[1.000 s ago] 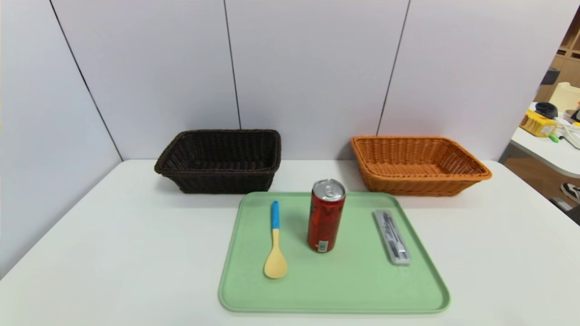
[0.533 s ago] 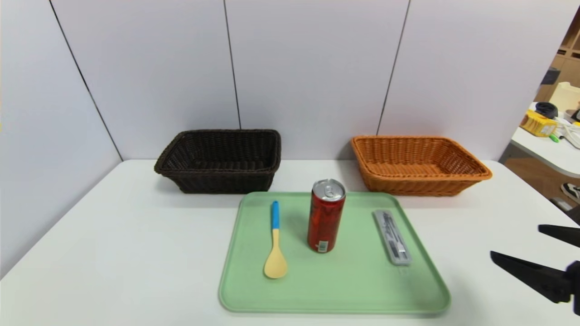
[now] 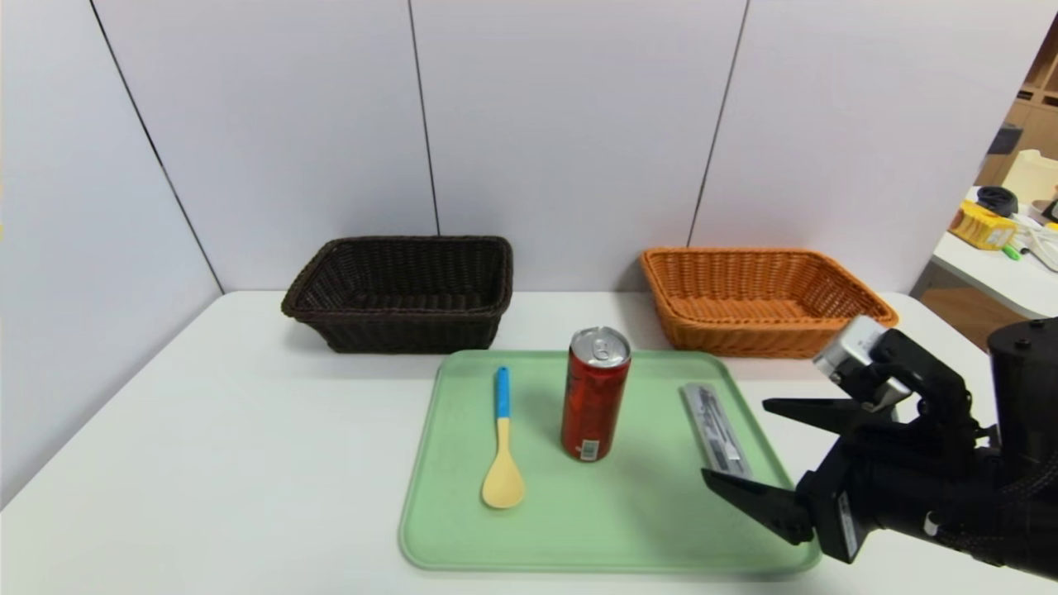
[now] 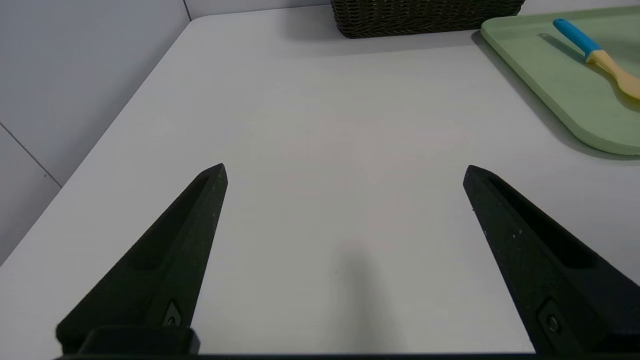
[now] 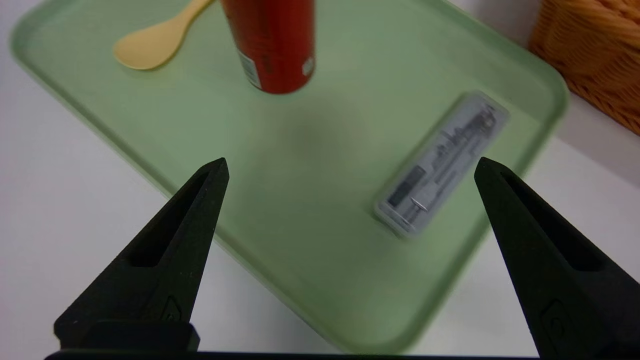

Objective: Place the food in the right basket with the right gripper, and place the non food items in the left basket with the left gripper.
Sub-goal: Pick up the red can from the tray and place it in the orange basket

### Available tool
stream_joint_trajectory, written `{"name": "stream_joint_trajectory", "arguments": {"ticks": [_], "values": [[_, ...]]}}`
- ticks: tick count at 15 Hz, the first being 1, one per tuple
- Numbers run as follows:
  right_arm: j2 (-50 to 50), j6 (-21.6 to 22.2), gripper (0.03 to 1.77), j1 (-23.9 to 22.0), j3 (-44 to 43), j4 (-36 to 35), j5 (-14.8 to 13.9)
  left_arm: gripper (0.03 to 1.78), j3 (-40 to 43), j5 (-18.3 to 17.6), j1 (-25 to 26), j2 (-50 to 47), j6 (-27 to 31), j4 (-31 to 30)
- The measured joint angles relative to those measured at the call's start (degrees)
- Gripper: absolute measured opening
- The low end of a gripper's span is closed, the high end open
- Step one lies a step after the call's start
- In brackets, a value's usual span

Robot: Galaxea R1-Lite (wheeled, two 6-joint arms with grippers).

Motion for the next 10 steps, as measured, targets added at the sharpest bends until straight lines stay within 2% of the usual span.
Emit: {"name": "stream_joint_trajectory", "arguments": {"ticks": [5,10], "values": [[7.68,0.02,1.7,5.35,3.17,-21.19,4.06,1.69,0.0,0.0,0.0,0.0,0.02,0.0],[12.81,-0.05,1.7,6.36,4.21,-32.63,4.3,1.69,0.0,-0.02,0.0,0.0,0.02,0.0]]}}
